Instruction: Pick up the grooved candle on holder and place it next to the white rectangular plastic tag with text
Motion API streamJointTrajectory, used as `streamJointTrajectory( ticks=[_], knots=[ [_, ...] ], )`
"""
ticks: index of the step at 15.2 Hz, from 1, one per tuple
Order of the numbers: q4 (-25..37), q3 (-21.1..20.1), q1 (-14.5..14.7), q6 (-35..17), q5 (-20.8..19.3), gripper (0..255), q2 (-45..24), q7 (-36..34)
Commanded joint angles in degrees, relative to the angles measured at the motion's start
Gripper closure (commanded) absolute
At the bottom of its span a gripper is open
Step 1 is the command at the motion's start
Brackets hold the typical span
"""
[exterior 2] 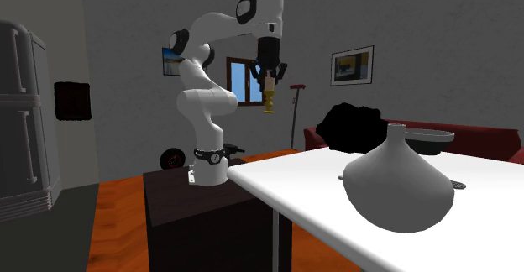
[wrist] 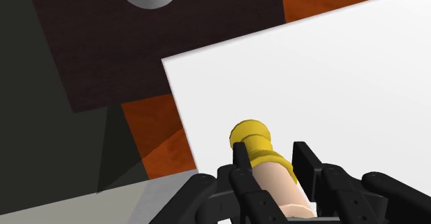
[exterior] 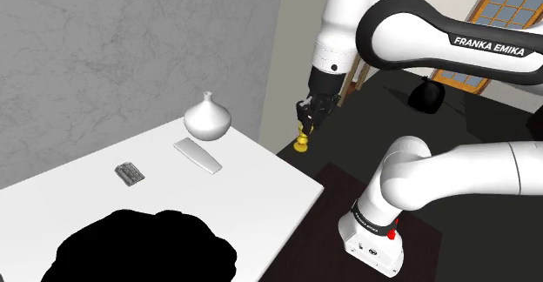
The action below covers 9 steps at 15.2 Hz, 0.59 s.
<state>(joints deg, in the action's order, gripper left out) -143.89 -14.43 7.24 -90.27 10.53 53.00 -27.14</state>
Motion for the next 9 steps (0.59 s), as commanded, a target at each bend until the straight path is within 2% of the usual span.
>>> streamJointTrajectory(
  ticks=[1,9],
  knots=[
    [1.4,-0.9,-0.2,-1.1,0.3,255,-2.4,-0.6],
    [11.5,-8.3,-2.7,-10.3,0.8,255,-21.0,-6.0]
  ],
)
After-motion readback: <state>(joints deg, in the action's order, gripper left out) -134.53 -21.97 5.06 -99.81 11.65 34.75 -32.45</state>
